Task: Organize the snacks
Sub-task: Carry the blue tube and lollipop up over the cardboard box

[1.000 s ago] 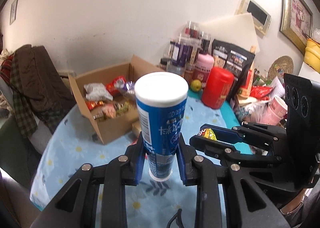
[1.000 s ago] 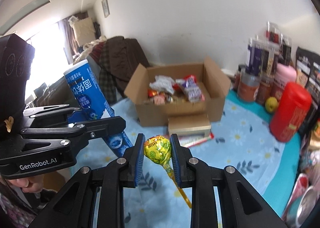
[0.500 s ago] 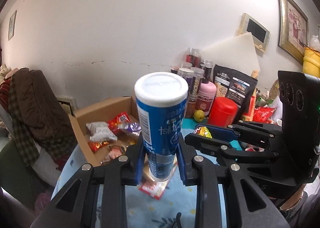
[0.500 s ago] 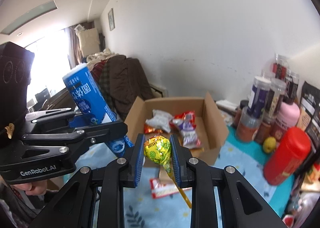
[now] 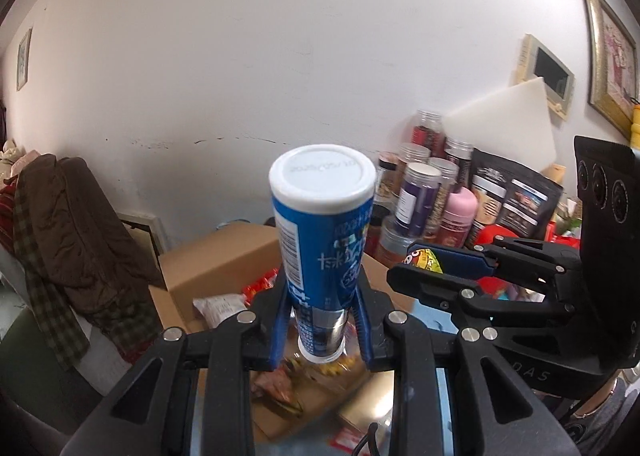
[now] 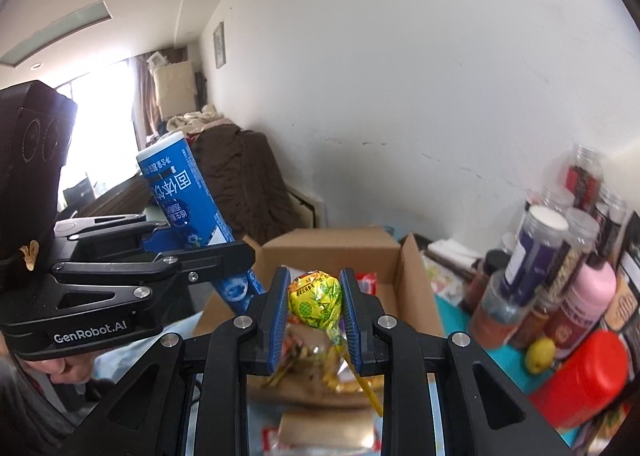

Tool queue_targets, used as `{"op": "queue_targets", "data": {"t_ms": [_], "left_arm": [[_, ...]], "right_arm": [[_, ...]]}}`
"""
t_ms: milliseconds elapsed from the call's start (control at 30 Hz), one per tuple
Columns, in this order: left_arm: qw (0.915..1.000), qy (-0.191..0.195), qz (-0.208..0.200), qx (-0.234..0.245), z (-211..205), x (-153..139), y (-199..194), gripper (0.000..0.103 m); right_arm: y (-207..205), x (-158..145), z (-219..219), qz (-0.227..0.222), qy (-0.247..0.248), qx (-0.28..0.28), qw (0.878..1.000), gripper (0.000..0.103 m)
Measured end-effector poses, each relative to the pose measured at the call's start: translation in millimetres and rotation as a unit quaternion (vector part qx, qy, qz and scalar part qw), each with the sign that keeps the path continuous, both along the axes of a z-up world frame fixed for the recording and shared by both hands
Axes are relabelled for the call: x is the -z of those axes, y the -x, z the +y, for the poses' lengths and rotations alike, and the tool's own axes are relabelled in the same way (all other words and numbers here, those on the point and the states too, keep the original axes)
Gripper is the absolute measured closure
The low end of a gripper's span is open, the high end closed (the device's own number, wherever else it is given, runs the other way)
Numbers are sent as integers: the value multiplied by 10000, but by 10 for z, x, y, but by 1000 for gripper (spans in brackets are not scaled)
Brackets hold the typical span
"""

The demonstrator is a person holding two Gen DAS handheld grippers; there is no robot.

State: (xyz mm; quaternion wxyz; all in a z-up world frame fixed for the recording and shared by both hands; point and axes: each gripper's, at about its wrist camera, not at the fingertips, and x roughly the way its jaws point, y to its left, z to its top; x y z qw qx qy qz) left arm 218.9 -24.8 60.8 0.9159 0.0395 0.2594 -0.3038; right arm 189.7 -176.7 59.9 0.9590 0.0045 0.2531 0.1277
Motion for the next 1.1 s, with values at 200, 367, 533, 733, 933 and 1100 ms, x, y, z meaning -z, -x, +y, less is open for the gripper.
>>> {"op": "queue_targets", "data": {"t_ms": [200,367,533,733,933,1100], "left_arm": [[9995,20,305,60,-24,82,-426,75],[9975,-127,696,95,-59,276,-760,75],[9925,-331,1167,136,-115,553,-971,75],[9883,-471,1444,115,-149,808,-1099,75],[9855,-565,1598,102,-202,995,-1226,75],[9776,-802,1938,185,-309,1196,-1310,75]], "right_arm": [[-447,79,-47,138,-41,-56,9999,78],[-736,232,-58,376,-90,-78,9992,78],[-957,460,-61,698,-94,-136,9974,78],[-1062,732,-48,1022,-98,-171,9946,78],[-1104,924,-74,1252,-84,-166,9920,78],[-1127,1063,-124,1501,-177,-176,9884,78]]}}
